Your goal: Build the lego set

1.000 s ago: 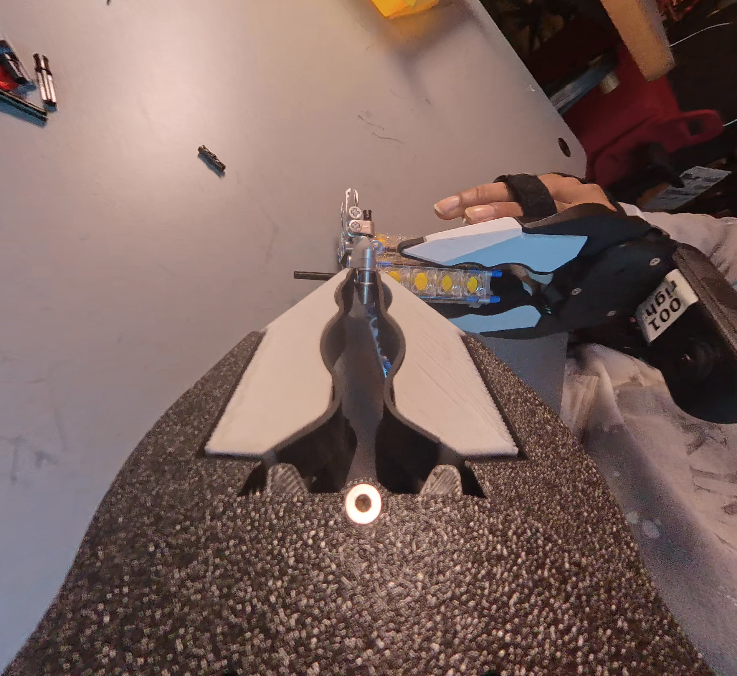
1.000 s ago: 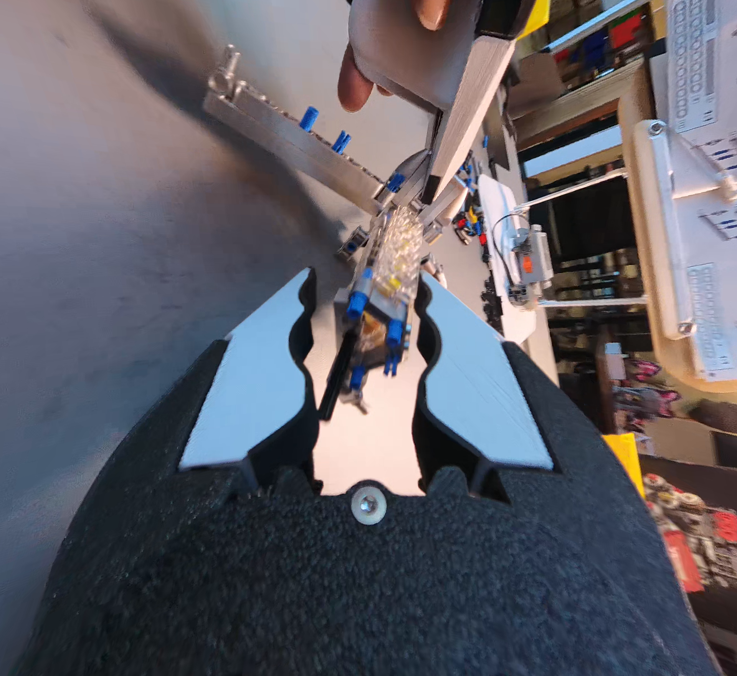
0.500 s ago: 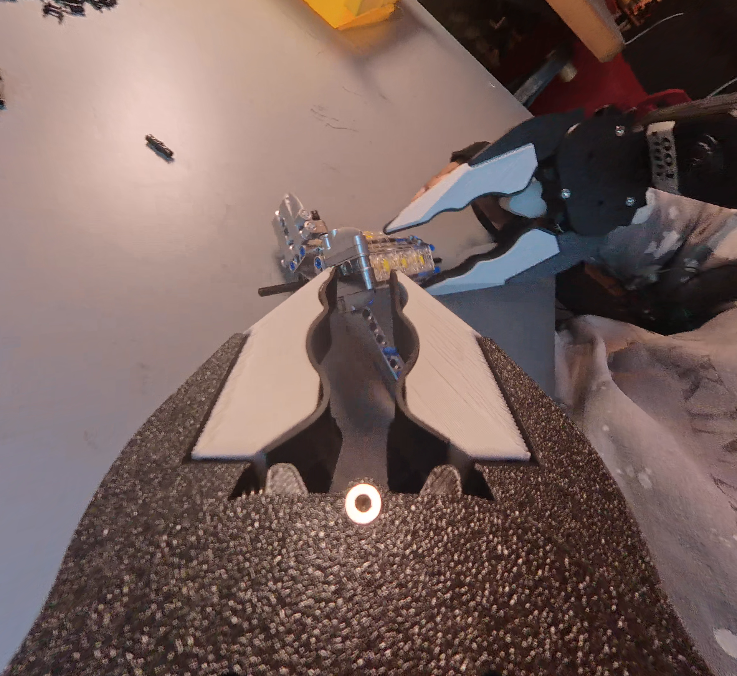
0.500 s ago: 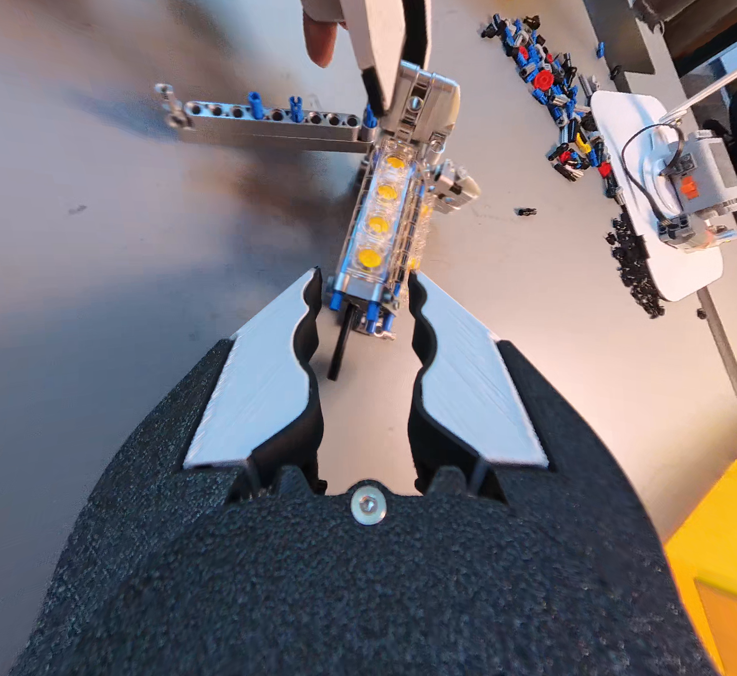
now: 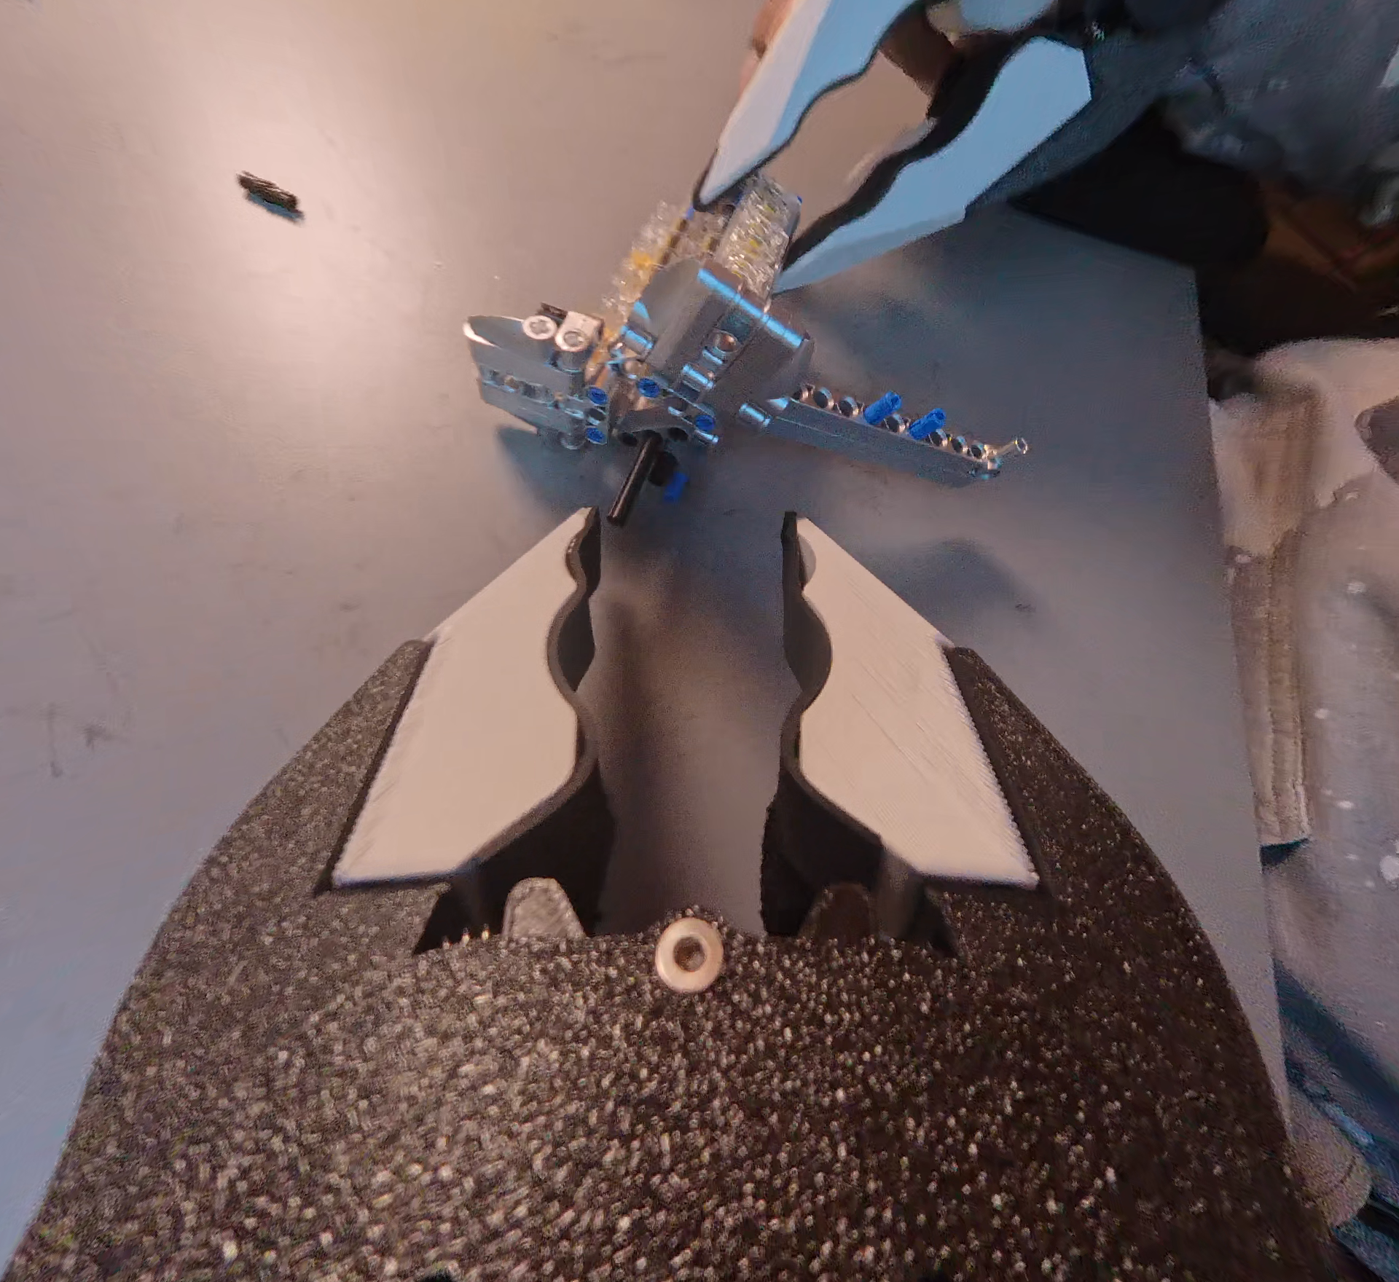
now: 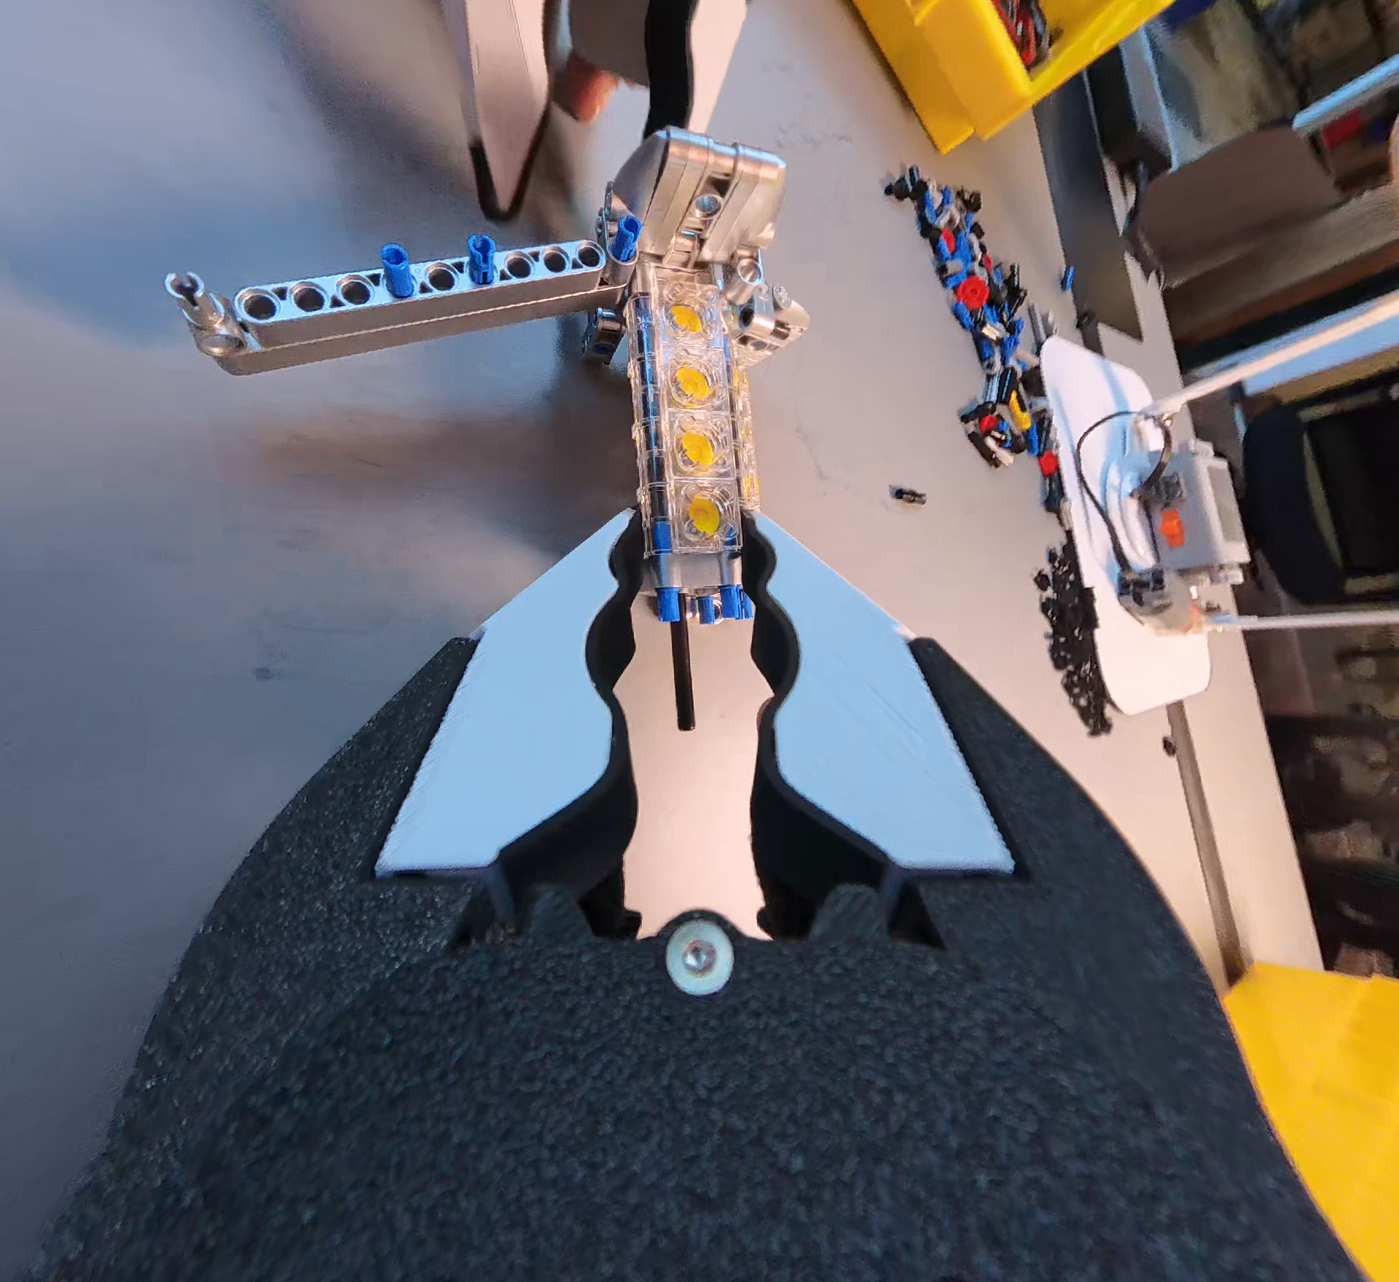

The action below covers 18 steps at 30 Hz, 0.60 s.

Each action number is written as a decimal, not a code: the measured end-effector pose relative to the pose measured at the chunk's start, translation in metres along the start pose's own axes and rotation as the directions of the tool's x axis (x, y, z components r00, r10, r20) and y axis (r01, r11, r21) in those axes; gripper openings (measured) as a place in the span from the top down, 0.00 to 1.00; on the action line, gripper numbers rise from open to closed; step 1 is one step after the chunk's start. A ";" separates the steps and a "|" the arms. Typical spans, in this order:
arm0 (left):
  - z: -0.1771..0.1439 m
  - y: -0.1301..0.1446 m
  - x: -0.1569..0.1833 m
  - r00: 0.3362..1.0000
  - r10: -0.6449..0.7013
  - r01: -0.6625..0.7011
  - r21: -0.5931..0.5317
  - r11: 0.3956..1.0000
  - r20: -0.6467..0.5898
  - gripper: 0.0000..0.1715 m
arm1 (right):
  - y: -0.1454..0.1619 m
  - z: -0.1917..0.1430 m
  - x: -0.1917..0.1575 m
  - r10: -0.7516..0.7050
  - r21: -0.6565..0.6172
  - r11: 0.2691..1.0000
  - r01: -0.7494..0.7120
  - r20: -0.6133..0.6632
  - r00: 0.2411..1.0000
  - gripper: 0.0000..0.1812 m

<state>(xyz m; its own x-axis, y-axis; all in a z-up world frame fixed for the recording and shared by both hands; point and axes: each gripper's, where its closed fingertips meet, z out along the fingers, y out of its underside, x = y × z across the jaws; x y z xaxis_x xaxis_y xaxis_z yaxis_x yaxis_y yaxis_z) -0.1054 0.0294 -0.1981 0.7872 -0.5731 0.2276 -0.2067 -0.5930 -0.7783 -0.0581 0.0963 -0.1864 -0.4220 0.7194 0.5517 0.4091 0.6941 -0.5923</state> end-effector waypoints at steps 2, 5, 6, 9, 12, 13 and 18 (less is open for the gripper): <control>0.010 -0.005 -0.006 0.993 0.093 -0.091 -0.024 0.996 0.074 0.80 | 0.001 0.001 0.002 -0.008 0.033 0.999 0.008 0.007 1.000 0.87; 0.015 -0.016 -0.008 0.975 0.186 -0.186 -0.016 0.983 0.125 0.95 | 0.011 0.002 0.008 0.024 -0.015 1.000 -0.024 0.012 1.000 0.85; 0.016 -0.020 -0.008 0.971 0.193 -0.194 -0.002 0.981 0.140 0.98 | 0.013 0.001 0.010 0.041 -0.032 0.999 -0.040 0.013 0.999 0.85; 0.018 -0.021 -0.008 0.958 0.215 -0.217 -0.013 0.976 0.187 0.98 | 0.011 -0.010 0.011 0.164 -0.052 0.986 -0.161 0.070 0.984 0.79; 0.018 -0.021 -0.009 0.941 0.234 -0.234 -0.028 0.972 0.244 0.98 | -0.016 -0.029 0.005 0.316 -0.016 0.948 -0.318 0.161 0.935 0.60; 0.017 -0.021 -0.009 0.940 0.231 -0.231 -0.029 0.972 0.253 0.98 | -0.027 -0.031 -0.002 0.354 -0.016 0.934 -0.358 0.186 0.916 0.53; 0.021 -0.022 0.006 0.944 0.273 -0.274 -0.024 0.961 0.186 0.99 | -0.009 -0.004 -0.023 0.174 -0.220 0.965 -0.142 0.130 0.976 0.39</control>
<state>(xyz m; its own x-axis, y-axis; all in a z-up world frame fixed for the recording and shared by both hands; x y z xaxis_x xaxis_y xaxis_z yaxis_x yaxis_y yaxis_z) -0.0836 0.0509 -0.1923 0.7947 -0.5975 -0.1071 -0.4283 -0.4269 -0.7964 -0.0493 0.0732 -0.1916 -0.4459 0.8197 0.3594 0.6329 0.5727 -0.5209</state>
